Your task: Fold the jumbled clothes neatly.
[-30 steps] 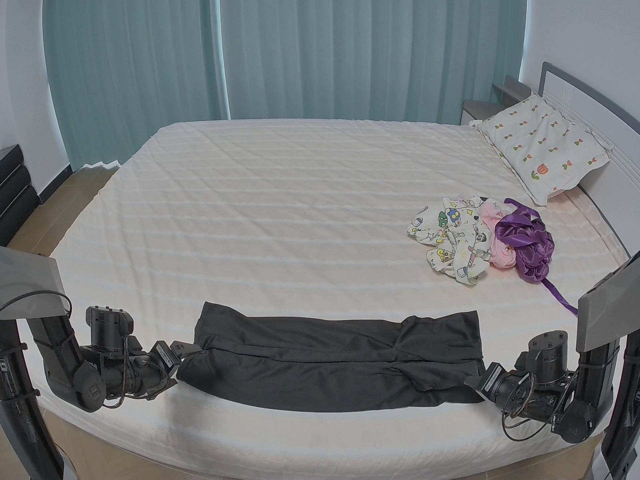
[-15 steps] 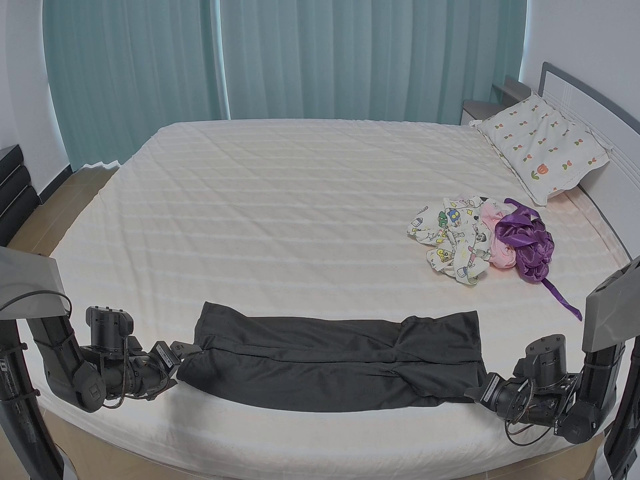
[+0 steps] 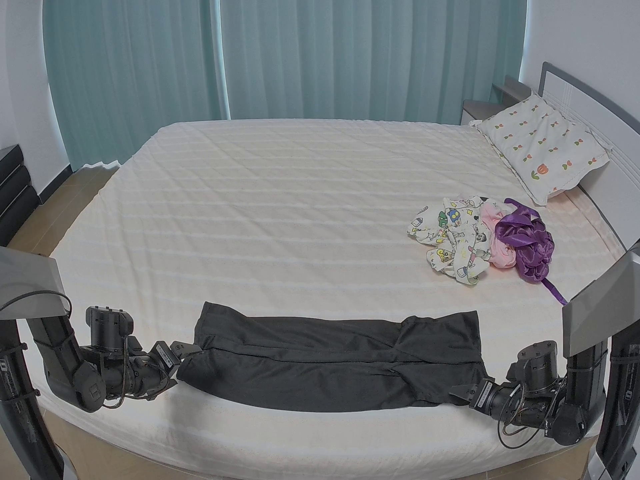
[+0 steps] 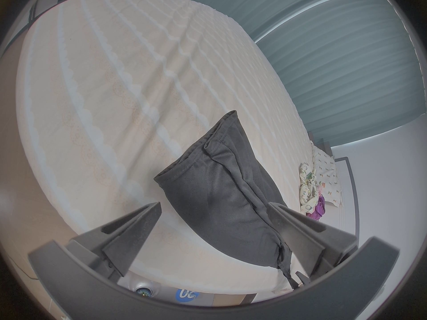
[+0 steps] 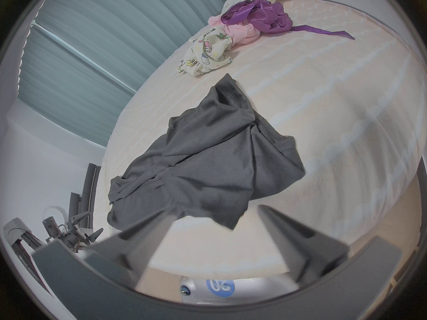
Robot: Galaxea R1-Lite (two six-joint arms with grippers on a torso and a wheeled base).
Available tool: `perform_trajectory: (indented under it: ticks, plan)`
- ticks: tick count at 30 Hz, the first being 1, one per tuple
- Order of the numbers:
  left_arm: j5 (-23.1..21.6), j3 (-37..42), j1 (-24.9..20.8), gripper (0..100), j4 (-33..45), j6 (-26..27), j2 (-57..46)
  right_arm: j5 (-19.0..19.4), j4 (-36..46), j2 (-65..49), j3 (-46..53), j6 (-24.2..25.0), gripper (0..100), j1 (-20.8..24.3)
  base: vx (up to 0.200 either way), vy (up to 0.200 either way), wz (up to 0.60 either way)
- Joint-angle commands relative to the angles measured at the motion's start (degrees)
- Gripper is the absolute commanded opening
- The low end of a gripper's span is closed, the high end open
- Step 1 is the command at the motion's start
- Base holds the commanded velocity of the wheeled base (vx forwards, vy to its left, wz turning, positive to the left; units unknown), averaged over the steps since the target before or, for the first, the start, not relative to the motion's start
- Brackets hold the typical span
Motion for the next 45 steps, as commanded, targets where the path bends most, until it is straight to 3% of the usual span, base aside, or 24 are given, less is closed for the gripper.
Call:
perform_trajectory:
  ticks: [1, 10, 23, 30, 37, 45]
  plan:
    - [0.0, -0.1, 0.0, 100, 0.0, 0.0, 0.1, -0.1, -2.3, 5.1, 0.7, -1.5, 100, -2.1, 0.0, 0.0, 0.0]
    - [0.0, -0.1, 0.0, 100, 0.0, 0.1, 0.3, 0.2, -3.0, 7.9, -8.5, -2.6, 100, -8.0, 0.0, 0.0, 0.0]
    - [0.0, -0.3, 0.0, 100, 0.0, 0.1, 0.4, 2.2, 3.1, 9.6, -17.8, -2.6, 100, -9.6, 0.0, 0.0, 0.0]
    - [0.0, -0.3, 0.0, 100, 0.0, 0.1, 0.4, 2.2, 4.1, 7.2, -14.9, -2.6, 100, -9.9, 0.0, 0.0, 0.0]
    - [0.0, -0.3, 0.0, 100, 0.0, 0.1, 0.4, 3.1, 3.1, 0.2, -5.8, -2.7, 100, -9.6, 0.0, 0.0, 0.0]
    - [0.5, -1.7, 0.1, 100, -0.4, 0.1, -0.1, 3.1, -1.4, 0.7, -6.4, -2.7, 100, -9.9, 0.0, 0.0, 0.0]
